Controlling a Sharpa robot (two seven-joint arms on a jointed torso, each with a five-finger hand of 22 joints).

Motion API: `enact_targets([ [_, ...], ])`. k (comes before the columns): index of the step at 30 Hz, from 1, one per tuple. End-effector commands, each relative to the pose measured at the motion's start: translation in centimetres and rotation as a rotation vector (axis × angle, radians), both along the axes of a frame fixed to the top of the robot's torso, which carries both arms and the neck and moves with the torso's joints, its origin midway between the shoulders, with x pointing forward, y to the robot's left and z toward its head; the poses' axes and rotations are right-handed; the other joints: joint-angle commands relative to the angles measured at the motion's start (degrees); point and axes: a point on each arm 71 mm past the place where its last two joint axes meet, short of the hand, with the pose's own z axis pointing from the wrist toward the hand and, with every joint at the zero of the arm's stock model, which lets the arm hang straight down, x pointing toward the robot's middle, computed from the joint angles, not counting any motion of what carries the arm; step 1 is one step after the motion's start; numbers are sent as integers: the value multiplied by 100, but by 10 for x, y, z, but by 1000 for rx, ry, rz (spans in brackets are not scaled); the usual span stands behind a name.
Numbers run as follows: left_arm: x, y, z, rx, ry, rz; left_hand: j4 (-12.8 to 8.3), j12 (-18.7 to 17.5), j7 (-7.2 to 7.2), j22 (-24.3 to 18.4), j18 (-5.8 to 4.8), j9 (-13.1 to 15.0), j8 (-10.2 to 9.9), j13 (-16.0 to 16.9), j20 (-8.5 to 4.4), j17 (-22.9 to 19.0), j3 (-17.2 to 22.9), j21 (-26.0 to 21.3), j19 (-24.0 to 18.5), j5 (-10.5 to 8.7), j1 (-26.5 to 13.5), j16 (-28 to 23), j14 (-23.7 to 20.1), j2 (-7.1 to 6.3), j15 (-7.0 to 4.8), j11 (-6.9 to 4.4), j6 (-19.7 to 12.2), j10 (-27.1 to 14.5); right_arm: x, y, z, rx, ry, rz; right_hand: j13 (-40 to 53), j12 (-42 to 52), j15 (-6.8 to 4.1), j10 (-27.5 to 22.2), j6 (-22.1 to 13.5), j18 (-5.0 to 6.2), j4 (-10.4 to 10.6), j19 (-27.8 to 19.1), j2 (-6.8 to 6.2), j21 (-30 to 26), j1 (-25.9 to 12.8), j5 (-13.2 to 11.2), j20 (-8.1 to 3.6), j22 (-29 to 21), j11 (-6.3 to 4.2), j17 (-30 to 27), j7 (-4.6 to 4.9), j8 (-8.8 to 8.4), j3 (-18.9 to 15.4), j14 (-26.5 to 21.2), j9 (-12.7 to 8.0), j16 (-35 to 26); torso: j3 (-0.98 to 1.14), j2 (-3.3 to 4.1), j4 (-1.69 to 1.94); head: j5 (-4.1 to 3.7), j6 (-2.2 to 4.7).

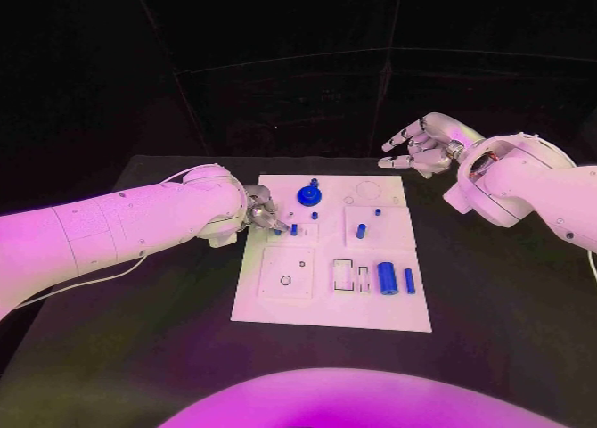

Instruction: Assemble the parts on the task board

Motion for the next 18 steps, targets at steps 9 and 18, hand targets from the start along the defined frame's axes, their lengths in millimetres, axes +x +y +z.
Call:
enact_targets([
  [9,1,4,0,10,-7,15,395,39,29,154,-31,-24,59,10,-38,1509,-700,36,190,-24,-359,18,605,-81,-29,15,45,33,0,1,2,1,-9,8,-4,2,-1,2,-29,93,19,-48,18,-27,22,24,-6,-7,-5,-6,-11,26,-29,-6,1,-7,-10,0,0,-19,28],
  [18,3,7,8,-50,-81,57,699,-6,20,114,-18,-44,89,-76,-51,1509,-1491,-24,175,-20,-592,18,605,39,-41,7,2,-24,1,0,2,1,-11,9,-22,-15,-1,-13,-36,96,36,-55,8,-35,11,22,-5,-22,-4,-9,-9,26,-53,-7,-1,-9,-8,-2,3,-36,43],
])
